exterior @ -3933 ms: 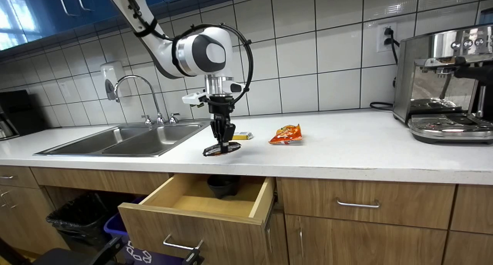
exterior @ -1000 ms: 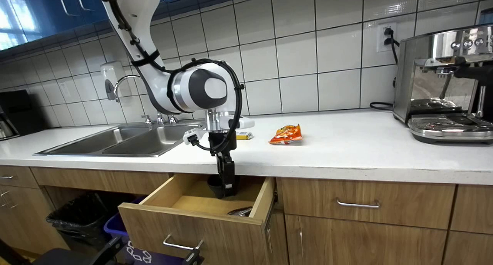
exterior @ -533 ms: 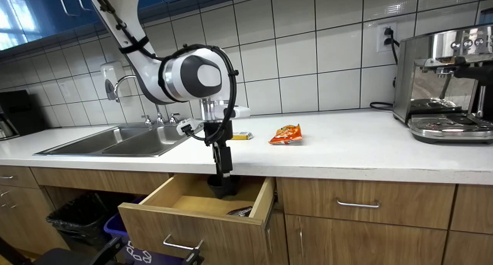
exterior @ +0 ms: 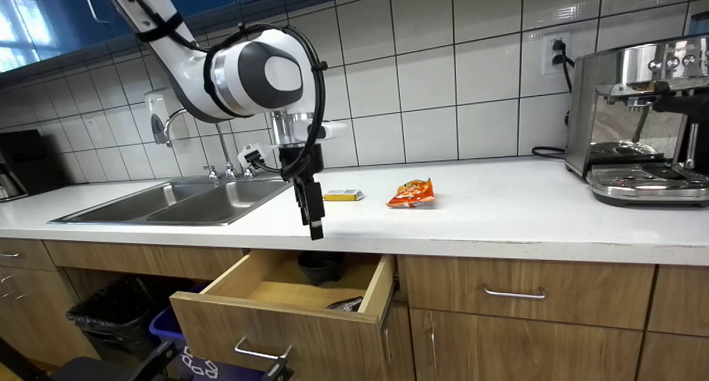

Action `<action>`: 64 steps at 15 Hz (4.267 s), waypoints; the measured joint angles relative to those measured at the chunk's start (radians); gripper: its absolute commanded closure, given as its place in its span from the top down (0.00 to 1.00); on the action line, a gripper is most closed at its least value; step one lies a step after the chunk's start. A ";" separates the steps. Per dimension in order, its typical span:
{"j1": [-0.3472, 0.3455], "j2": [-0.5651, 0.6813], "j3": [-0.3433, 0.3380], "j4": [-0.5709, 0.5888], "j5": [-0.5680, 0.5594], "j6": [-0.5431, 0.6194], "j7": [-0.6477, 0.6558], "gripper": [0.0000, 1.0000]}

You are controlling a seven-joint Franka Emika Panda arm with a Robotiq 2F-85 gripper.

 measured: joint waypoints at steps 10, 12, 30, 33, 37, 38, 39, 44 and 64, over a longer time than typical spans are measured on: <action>0.000 -0.006 0.060 0.121 0.004 -0.017 0.000 1.00; 0.000 0.019 0.068 0.170 0.007 -0.022 0.000 1.00; 0.020 0.414 0.081 0.726 0.053 -0.193 0.014 1.00; 0.021 0.476 0.081 0.815 0.054 -0.234 0.015 1.00; 0.022 0.563 0.080 0.936 0.054 -0.282 0.021 1.00; 0.023 0.586 0.080 0.967 0.054 -0.291 0.022 1.00; 0.023 0.606 0.080 0.995 0.054 -0.299 0.024 1.00; 0.030 0.712 0.080 1.135 0.060 -0.342 0.041 1.00; 0.036 0.933 0.075 1.437 0.061 -0.503 0.104 0.66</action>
